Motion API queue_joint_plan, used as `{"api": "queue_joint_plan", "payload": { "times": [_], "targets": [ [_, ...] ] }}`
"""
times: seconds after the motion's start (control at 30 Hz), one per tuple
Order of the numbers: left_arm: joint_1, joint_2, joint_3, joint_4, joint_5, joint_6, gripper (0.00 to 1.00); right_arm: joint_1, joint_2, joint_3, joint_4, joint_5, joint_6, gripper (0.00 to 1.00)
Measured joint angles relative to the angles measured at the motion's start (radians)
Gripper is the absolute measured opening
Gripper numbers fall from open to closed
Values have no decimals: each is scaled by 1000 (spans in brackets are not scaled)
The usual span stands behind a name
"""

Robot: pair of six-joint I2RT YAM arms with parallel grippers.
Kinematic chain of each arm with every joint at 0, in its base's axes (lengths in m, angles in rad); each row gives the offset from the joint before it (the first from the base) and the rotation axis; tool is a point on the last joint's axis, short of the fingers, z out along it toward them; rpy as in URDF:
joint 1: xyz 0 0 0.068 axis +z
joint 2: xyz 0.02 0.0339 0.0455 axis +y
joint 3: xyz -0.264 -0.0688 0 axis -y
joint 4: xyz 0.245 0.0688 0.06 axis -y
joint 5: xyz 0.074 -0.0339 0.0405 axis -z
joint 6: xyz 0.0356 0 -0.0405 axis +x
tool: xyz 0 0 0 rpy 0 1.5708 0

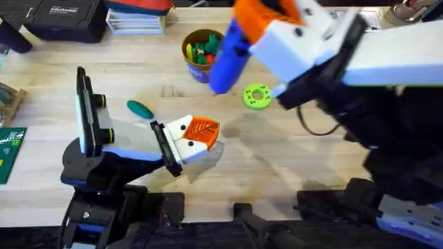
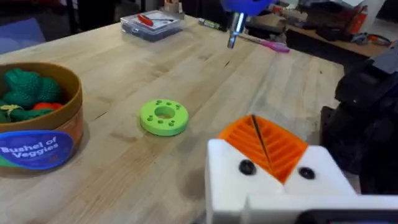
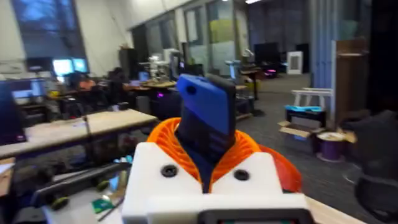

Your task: Pick up the gripper from the table and insert it into the empty holder that is missing its gripper. Then pick up a screw, insert it into the mounting hole, and use the screwdriver to tighten it. Finally, clean up the table by picking up the vegetable and placing it into the bucket.

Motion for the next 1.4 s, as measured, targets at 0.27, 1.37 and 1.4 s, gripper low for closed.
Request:
{"api": "queue_joint_plan", "payload": {
  "times": [0.27,1.37,1.4],
  "targets": [
    [0,0,0,0,0,0,4,81,149,0,158,-80,7,24],
    [0,0,0,0,0,0,4,110,237,0,189,-157,15,24],
    [0,0,0,0,0,0,4,110,237,0,189,-157,15,24]
  ]
}}
